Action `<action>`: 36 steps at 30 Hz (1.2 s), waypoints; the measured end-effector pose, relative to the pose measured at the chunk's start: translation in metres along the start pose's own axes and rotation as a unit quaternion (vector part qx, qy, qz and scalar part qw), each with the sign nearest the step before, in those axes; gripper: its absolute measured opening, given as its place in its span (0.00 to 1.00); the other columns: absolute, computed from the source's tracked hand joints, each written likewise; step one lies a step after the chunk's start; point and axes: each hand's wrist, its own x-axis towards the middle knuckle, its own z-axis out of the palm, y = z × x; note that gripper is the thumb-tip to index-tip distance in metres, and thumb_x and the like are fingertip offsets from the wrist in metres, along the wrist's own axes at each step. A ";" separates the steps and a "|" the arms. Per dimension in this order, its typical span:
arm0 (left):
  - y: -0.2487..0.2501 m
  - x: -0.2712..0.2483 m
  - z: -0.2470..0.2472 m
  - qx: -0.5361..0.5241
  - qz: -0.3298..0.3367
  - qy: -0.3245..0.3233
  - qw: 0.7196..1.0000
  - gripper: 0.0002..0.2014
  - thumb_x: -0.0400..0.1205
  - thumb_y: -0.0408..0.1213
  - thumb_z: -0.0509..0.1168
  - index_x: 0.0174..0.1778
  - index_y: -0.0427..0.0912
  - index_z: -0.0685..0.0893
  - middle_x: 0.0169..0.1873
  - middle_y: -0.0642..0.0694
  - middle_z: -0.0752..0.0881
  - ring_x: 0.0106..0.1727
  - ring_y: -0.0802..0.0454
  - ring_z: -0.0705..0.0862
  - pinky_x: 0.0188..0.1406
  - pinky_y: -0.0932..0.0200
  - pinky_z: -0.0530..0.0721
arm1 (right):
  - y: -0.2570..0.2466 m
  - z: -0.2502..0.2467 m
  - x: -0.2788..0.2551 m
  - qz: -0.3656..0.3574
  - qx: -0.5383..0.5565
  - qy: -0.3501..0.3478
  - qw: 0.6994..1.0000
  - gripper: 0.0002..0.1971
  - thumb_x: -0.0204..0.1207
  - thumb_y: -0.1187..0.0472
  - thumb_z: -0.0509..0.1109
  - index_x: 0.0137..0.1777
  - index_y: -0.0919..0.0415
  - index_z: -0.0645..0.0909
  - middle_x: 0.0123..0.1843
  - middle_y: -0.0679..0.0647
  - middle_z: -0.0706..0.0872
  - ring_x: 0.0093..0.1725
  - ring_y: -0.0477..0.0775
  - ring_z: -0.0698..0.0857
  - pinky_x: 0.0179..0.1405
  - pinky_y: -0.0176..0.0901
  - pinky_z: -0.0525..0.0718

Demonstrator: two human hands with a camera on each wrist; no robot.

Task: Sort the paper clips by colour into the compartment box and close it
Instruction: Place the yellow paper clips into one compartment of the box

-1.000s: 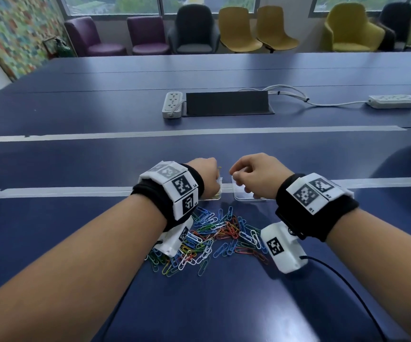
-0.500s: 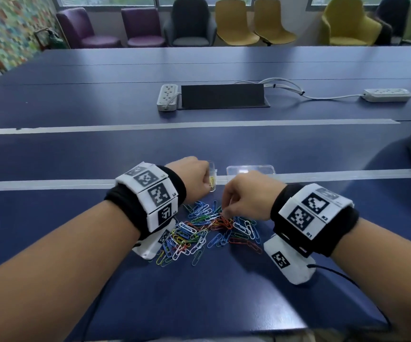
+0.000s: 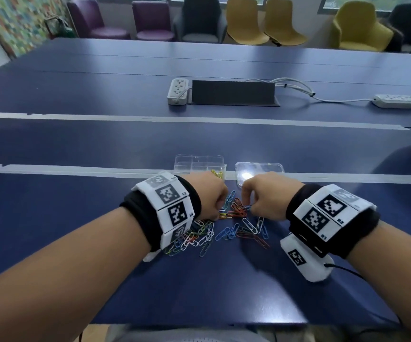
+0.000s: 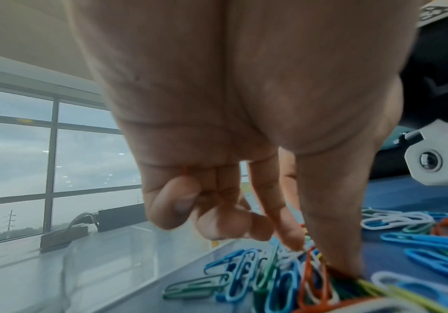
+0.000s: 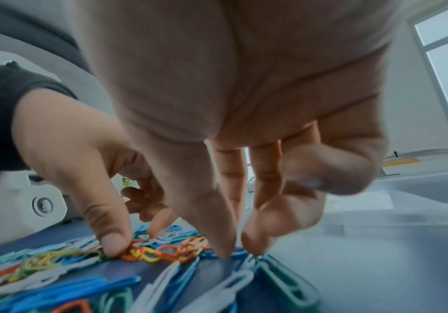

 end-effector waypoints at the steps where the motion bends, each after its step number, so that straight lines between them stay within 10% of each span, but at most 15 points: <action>1: -0.002 -0.001 0.000 0.000 -0.009 -0.002 1.000 0.08 0.76 0.42 0.70 0.47 0.46 0.83 0.41 0.51 0.79 0.44 0.53 0.75 0.40 0.63 0.71 | 0.000 0.000 -0.001 0.002 -0.001 0.006 1.000 0.10 0.74 0.62 0.66 0.51 0.54 0.85 0.40 0.48 0.79 0.44 0.51 0.78 0.42 0.36 0.72; 8: -0.006 -0.002 -0.002 -0.024 -0.024 -0.012 0.999 0.18 0.72 0.49 0.74 0.54 0.48 0.81 0.30 0.57 0.69 0.44 0.52 0.75 0.41 0.59 0.72 | -0.009 0.002 0.005 -0.001 0.010 -0.006 1.000 0.08 0.73 0.55 0.72 0.51 0.49 0.85 0.41 0.45 0.80 0.43 0.50 0.79 0.42 0.37 0.74; 15: 0.008 0.005 -0.002 0.020 0.007 0.001 1.000 0.06 0.76 0.41 0.68 0.47 0.50 0.88 0.48 0.49 0.86 0.51 0.49 0.83 0.39 0.59 0.74 | -0.003 -0.004 0.002 0.004 -0.016 -0.027 0.999 0.17 0.74 0.68 0.63 0.58 0.49 0.82 0.42 0.48 0.78 0.45 0.52 0.78 0.43 0.38 0.75; 20: 0.011 0.005 -0.004 0.046 -0.004 -0.002 0.999 0.09 0.78 0.42 0.65 0.44 0.44 0.89 0.30 0.50 0.78 0.36 0.48 0.77 0.28 0.60 0.71 | -0.006 0.000 0.008 0.024 -0.017 -0.011 1.000 0.09 0.77 0.55 0.64 0.48 0.55 0.85 0.45 0.54 0.88 0.50 0.57 0.85 0.49 0.42 0.82; 24: 0.010 0.002 -0.004 0.037 -0.003 -0.003 0.999 0.11 0.76 0.40 0.63 0.40 0.40 0.88 0.33 0.46 0.82 0.37 0.45 0.81 0.34 0.57 0.79 | -0.012 0.001 0.014 0.036 -0.052 -0.010 0.998 0.16 0.75 0.50 0.68 0.31 0.59 0.76 0.30 0.52 0.77 0.38 0.57 0.79 0.39 0.42 0.80; 31: -0.008 -0.008 -0.013 -0.085 -0.027 0.058 0.994 0.11 0.72 0.39 0.67 0.26 0.47 0.74 0.25 0.54 0.77 0.34 0.51 0.77 0.37 0.60 0.79 | -0.012 0.000 0.014 0.030 -0.074 -0.006 0.997 0.12 0.72 0.52 0.68 0.47 0.60 0.86 0.37 0.54 0.80 0.40 0.57 0.80 0.45 0.44 0.83; 36: -0.029 -0.028 -0.015 -0.167 -0.059 0.064 0.982 0.04 0.70 0.33 0.69 0.35 0.45 0.80 0.27 0.53 0.84 0.26 0.61 0.78 0.30 0.64 0.80 | -0.017 0.001 0.012 0.009 -0.107 0.008 0.994 0.11 0.73 0.53 0.69 0.47 0.60 0.86 0.37 0.53 0.80 0.38 0.58 0.79 0.38 0.42 0.81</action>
